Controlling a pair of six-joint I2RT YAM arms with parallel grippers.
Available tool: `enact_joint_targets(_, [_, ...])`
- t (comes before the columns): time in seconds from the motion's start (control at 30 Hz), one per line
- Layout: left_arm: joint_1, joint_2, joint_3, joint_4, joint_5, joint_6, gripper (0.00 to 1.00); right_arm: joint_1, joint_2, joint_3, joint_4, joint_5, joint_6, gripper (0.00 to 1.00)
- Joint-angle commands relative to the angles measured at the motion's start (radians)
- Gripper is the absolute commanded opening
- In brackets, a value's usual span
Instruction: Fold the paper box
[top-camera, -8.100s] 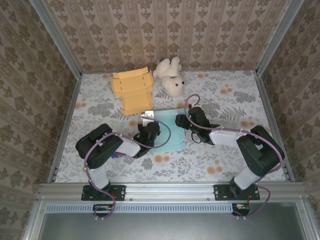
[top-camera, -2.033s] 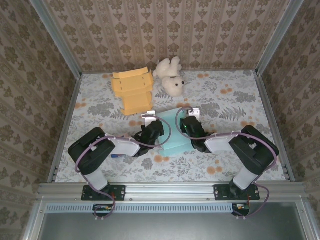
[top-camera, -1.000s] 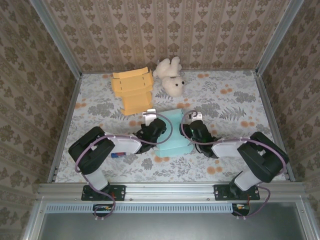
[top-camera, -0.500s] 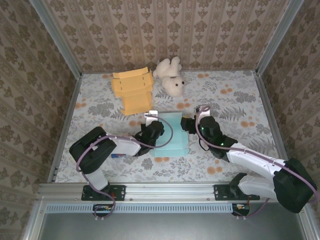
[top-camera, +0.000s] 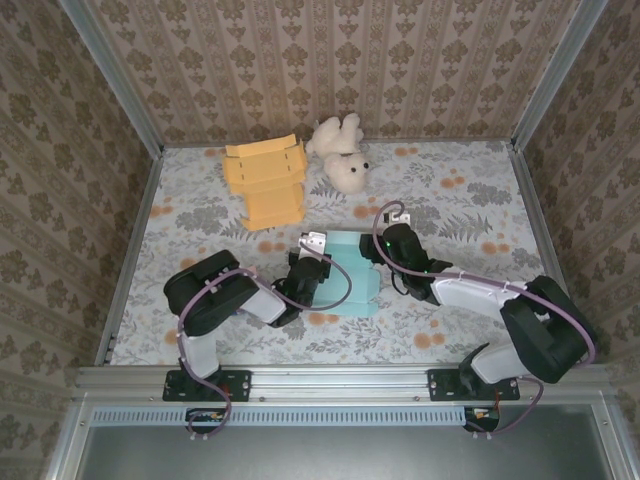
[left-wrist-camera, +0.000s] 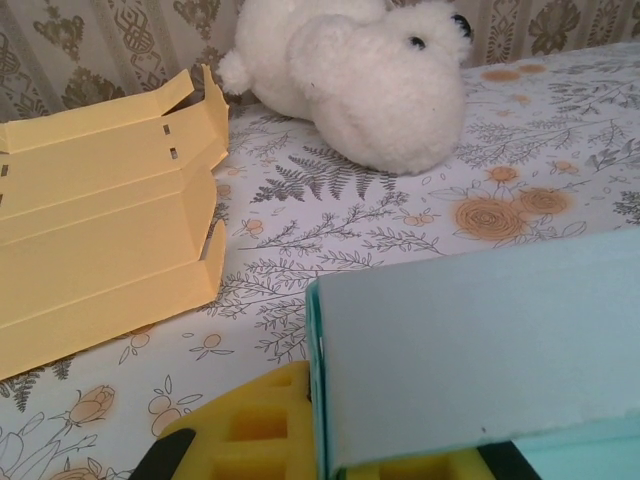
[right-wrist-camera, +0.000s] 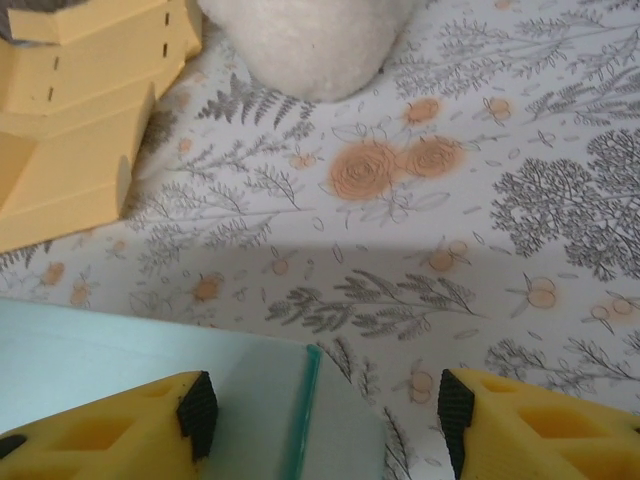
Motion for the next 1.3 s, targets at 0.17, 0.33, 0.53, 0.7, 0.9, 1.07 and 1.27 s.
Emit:
enact_joint_targets(0.17, [-0.008,0.038,0.004,0.057,0.014,0.069,0.0,-0.009,0.026,-0.076,0.038,-0.005,0.027,0.5])
enact_joint_targets(0.33, [-0.007,0.031,0.01,0.043,0.039,0.081,0.0,-0.009,-0.029,-0.063,-0.019,-0.013,0.046,0.56])
enact_joint_targets(0.53, [0.002,-0.064,0.051,-0.142,0.06,0.087,0.0,-0.008,-0.196,-0.055,-0.132,-0.015,0.056,0.64])
enact_joint_targets(0.7, [0.043,-0.162,0.157,-0.486,0.115,0.062,0.0,-0.008,-0.369,0.035,-0.351,-0.002,0.068,0.67])
enact_joint_targets(0.9, [0.062,-0.31,0.316,-0.941,0.237,0.109,0.0,-0.01,-0.551,0.213,-0.625,0.094,0.038,0.68])
enact_joint_targets(1.07, [0.057,-0.368,0.497,-1.274,0.41,0.27,0.0,-0.041,-0.636,0.231,-0.684,0.24,-0.034,0.73])
enact_joint_targets(1.27, [0.042,-0.347,0.737,-1.637,0.558,0.541,0.0,-0.125,-0.726,0.074,-0.579,0.236,-0.004,0.73])
